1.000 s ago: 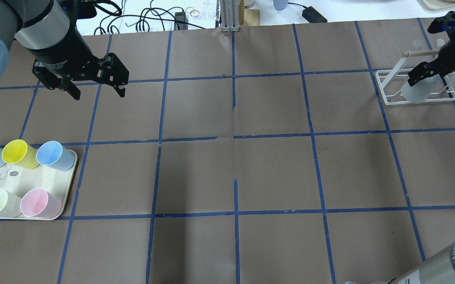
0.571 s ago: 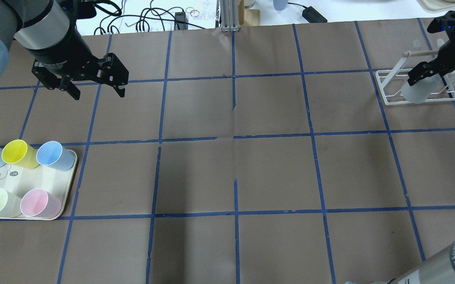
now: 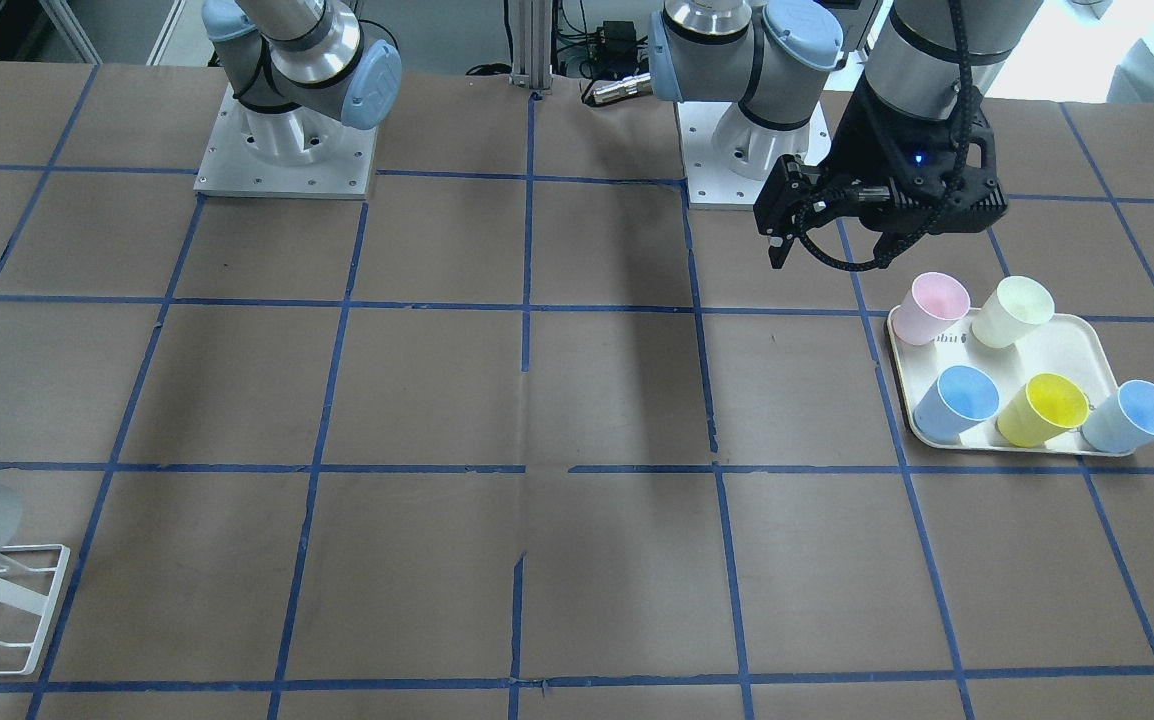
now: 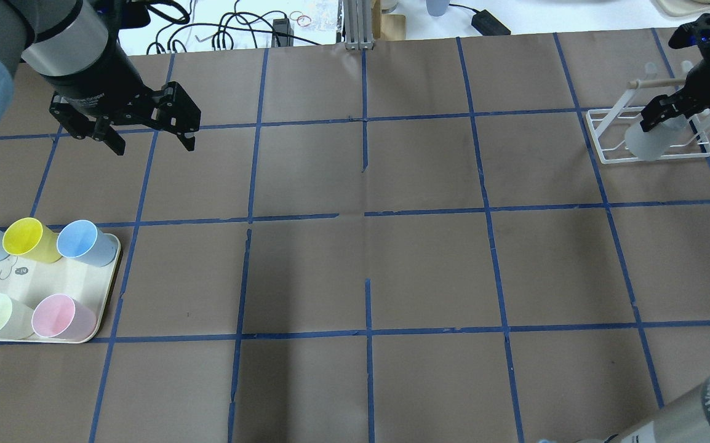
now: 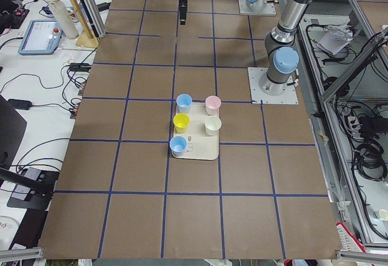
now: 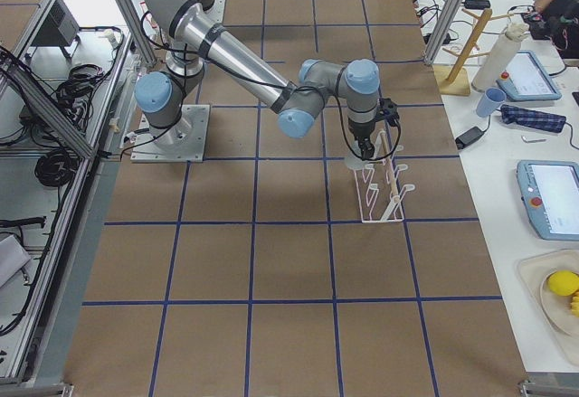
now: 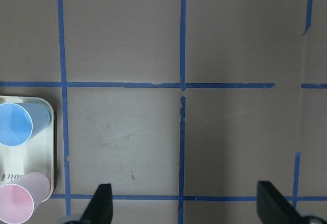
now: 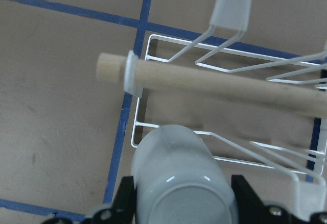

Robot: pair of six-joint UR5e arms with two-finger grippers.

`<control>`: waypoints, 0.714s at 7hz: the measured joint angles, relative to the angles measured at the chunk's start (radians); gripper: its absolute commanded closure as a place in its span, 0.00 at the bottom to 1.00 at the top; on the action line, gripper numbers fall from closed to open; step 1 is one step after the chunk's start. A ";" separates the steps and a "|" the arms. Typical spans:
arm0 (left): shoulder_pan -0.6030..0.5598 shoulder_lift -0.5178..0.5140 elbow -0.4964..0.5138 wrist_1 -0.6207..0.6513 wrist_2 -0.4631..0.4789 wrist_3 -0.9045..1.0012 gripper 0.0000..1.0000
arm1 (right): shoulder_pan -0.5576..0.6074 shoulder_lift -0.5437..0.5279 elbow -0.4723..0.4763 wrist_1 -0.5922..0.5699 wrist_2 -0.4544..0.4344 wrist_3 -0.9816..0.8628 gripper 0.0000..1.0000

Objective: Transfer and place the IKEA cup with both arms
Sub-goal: 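Lift the white cup off the rack with the right gripper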

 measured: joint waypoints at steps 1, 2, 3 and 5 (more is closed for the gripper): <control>0.000 0.000 0.000 0.000 0.000 0.000 0.00 | 0.000 -0.008 -0.006 0.005 -0.003 -0.001 0.89; 0.000 0.000 0.001 0.000 0.000 0.000 0.00 | 0.000 -0.027 -0.015 0.028 -0.009 -0.001 0.89; 0.000 0.000 0.001 0.000 0.000 0.001 0.00 | 0.000 -0.059 -0.024 0.068 -0.014 -0.002 0.88; 0.000 0.000 0.003 0.000 -0.001 0.001 0.00 | 0.000 -0.132 -0.031 0.115 -0.030 -0.006 0.88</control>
